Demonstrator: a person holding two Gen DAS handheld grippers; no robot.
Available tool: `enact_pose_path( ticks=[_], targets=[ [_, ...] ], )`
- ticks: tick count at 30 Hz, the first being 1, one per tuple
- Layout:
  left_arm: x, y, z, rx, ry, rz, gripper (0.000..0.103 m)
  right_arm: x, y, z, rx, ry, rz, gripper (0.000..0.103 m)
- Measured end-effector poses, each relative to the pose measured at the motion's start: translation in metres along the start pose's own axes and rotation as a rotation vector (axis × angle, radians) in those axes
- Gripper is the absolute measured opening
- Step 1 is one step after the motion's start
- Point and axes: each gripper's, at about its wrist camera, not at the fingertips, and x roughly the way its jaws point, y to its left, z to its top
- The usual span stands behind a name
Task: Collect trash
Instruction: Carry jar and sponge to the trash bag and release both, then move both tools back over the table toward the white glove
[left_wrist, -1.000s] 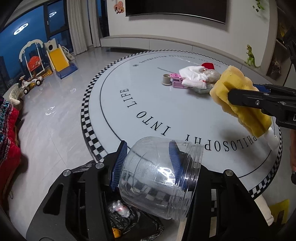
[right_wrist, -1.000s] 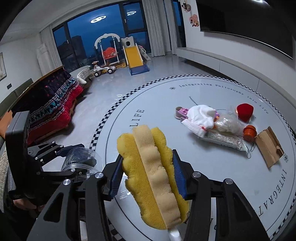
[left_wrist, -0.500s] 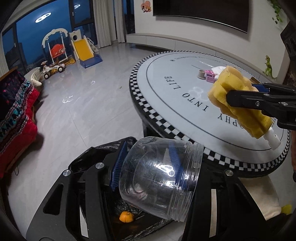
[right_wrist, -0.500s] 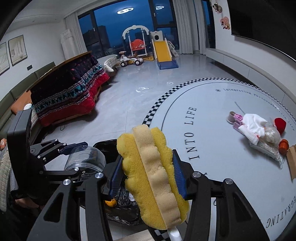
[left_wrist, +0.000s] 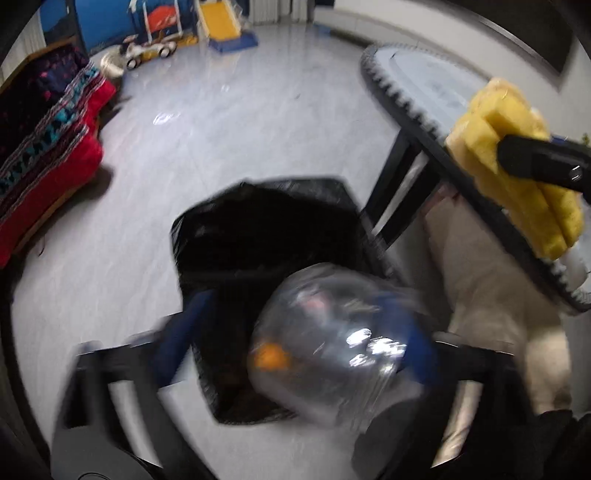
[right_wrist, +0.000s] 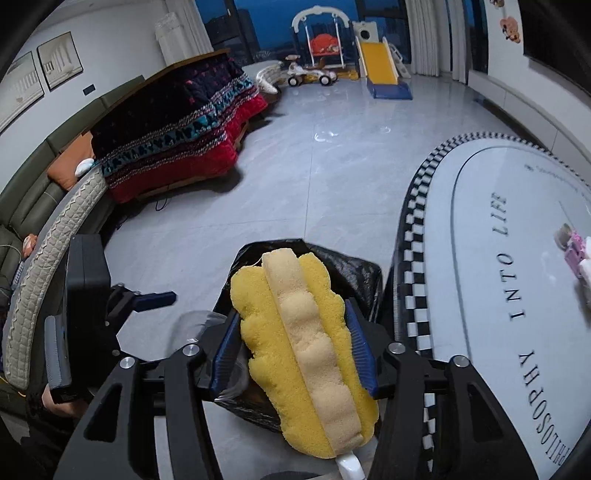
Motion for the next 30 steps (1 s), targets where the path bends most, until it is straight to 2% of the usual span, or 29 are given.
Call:
enact_pose_path(
  ticks=[1, 7, 22, 30],
  targets=[
    [0.004, 0.003, -0.003, 0.001, 0.017, 0.01, 0.097, 0.012, 0.003, 0.002, 0.009, 0.038, 0.009, 0.067],
    [0.013, 0.024, -0.012, -0.075, 0.043, -0.014, 0.097, 0.03, 0.017, 0.001, -0.003, 0.069, 0.021, 0.067],
    [0.013, 0.01, -0.005, -0.05, 0.033, 0.0, 0.097, 0.018, 0.005, -0.006, 0.019, 0.046, 0.027, 0.067],
    [-0.005, -0.005, 0.008, -0.032, -0.015, -0.006, 0.097, 0.0, -0.009, -0.006, 0.048, 0.007, 0.041, 0.067]
  ],
)
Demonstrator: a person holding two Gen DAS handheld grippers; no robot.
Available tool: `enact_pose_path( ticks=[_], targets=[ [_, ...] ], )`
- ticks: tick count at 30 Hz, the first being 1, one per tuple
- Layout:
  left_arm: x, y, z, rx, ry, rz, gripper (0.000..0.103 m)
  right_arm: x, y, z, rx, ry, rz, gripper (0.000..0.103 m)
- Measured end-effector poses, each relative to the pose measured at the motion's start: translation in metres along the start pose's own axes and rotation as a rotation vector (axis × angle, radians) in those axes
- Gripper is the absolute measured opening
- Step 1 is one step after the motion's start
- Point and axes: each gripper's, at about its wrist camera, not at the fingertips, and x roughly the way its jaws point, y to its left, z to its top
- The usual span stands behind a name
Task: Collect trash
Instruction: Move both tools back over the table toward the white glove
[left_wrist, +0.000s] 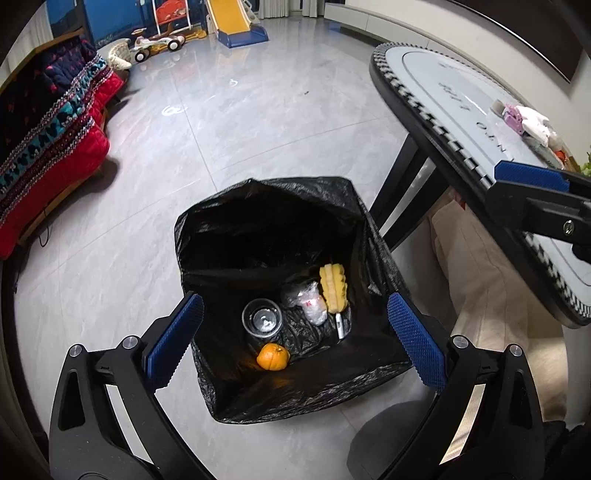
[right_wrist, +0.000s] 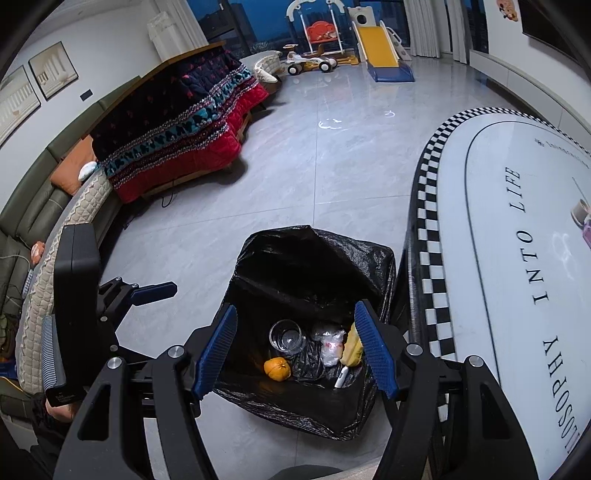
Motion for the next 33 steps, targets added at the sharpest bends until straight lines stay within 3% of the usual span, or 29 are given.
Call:
enact_pose_path(
  ticks=[10, 33],
  targets=[
    [-0.004, -0.066, 0.049, 0.081, -0.041, -0.079, 0.097, -0.051, -0.068, -0.003, 0.09, -0.095, -0.069, 0.07],
    [0.032, -0.272, 0.152, 0.345, -0.051, -0.252, 0.097, -0.145, -0.283, -0.028, 0.418, -0.241, -0.327, 0.07]
  ],
)
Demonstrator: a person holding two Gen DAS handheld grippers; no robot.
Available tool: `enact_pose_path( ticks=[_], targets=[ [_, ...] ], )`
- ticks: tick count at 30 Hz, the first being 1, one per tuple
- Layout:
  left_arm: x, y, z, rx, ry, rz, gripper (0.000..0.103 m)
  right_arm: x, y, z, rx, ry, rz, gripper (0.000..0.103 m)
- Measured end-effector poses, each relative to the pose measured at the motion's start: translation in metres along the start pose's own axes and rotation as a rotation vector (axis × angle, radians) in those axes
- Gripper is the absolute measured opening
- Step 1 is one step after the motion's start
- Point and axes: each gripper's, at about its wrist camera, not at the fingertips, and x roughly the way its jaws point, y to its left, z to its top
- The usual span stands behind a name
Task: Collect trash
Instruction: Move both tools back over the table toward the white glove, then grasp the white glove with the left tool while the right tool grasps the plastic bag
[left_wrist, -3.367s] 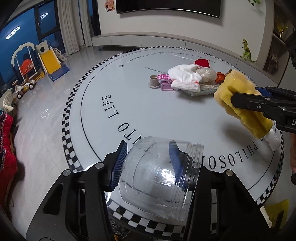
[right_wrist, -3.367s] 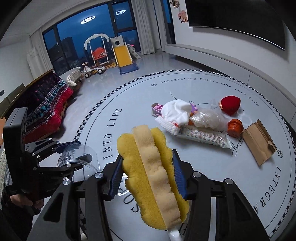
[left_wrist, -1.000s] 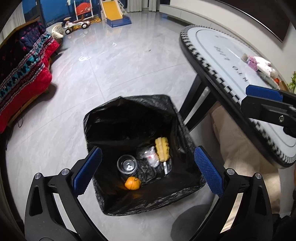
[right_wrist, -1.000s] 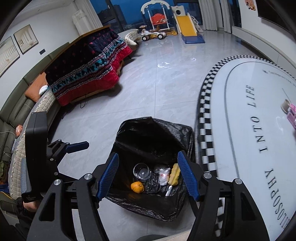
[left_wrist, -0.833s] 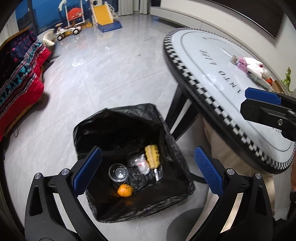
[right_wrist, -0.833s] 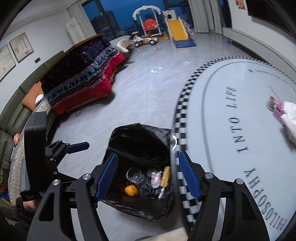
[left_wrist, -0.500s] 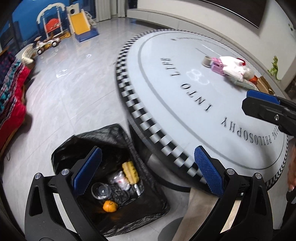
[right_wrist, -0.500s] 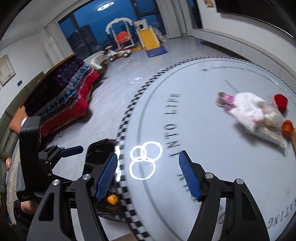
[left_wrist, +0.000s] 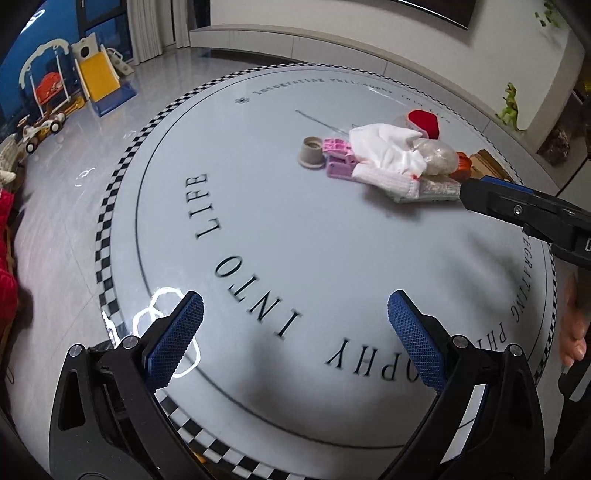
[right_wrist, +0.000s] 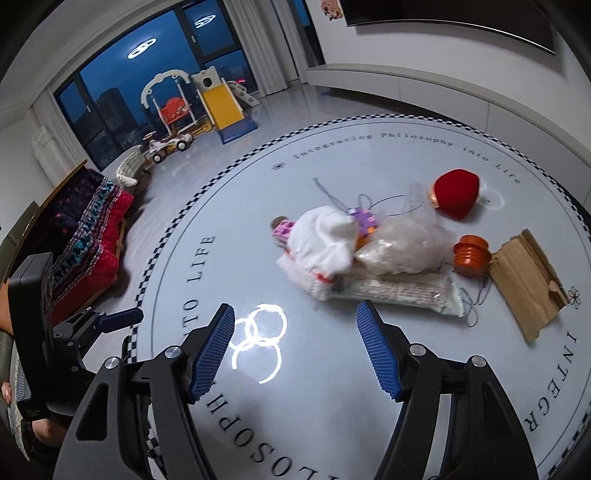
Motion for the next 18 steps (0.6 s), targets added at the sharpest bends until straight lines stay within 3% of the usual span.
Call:
enact_pose_path(
  ticks=[7, 15, 17, 18],
  targets=[
    [0.023, -0.033, 0.044, 0.03, -0.043, -0.036, 0.097, 0.02, -0.053, 0.023, 0.083, -0.012, -0.142, 0.07],
    [0.044, -0.053, 0.068, 0.042, -0.027, -0.077, 0.097, 0.056, -0.07, 0.046, 0.11, 0.058, -0.133, 0.069],
    [0.049, -0.054, 0.075, 0.025, -0.021, -0.089, 0.097, 0.063, -0.075, 0.048, 0.132, 0.088, -0.104, 0.047],
    [0.053, -0.054, 0.078, 0.023, -0.018, -0.087, 0.097, 0.063, -0.079, 0.048, 0.154, 0.092, -0.09, 0.043]
  ],
)
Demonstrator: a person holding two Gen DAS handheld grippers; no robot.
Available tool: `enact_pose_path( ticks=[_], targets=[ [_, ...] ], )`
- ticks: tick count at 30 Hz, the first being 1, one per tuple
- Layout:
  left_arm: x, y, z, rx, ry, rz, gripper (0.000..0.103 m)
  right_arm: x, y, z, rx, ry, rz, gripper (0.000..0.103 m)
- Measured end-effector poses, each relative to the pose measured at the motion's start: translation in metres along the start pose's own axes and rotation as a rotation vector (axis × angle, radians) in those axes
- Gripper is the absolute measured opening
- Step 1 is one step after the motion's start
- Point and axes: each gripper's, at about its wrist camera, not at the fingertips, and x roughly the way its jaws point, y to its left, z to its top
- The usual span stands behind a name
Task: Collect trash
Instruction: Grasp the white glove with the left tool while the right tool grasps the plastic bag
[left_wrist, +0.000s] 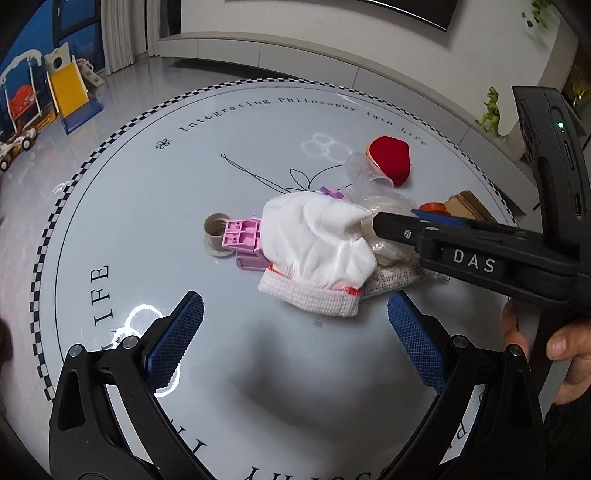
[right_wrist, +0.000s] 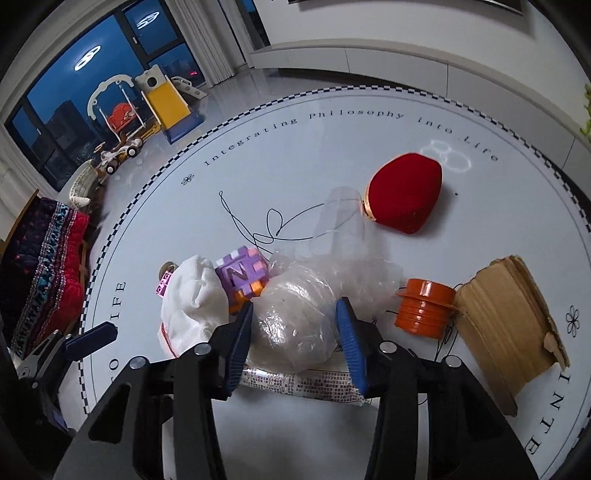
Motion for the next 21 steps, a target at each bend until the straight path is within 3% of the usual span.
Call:
enact_pose_path(
  ticks=[2, 7, 10, 12, 14, 15, 17, 21],
  targets=[
    [0.008, -0.002, 0.005, 0.0, 0.009, 0.016, 0.097, -0.008, -0.005, 0.0, 0.022, -0.027, 0.018, 0.036],
    [0.028, -0.005, 0.012, -0.009, 0.028, 0.045, 0.097, -0.034, -0.013, -0.004, 0.042, -0.113, 0.054, 0.035],
    [0.038, -0.008, 0.015, -0.016, 0.037, 0.052, 0.094, -0.039, -0.012, -0.008, 0.035, -0.118, 0.075, 0.035],
    [0.041, -0.008, 0.016, -0.027, 0.033, 0.034, 0.077, -0.043, -0.012, -0.013, 0.034, -0.118, 0.079, 0.035],
    [0.041, -0.007, 0.016, -0.043, 0.036, 0.012, 0.05, -0.045, -0.014, -0.017, 0.04, -0.119, 0.082, 0.035],
    [0.041, -0.007, 0.016, -0.045, 0.03, 0.003, 0.047, -0.046, -0.015, -0.019, 0.044, -0.119, 0.083, 0.035],
    [0.036, -0.005, 0.014, -0.049, 0.018, -0.018, 0.029, -0.05, -0.016, -0.02, 0.051, -0.122, 0.087, 0.035],
    [0.015, -0.007, 0.008, -0.017, -0.042, -0.031, 0.025, -0.056, -0.012, -0.023, 0.053, -0.131, 0.089, 0.035]
  ],
)
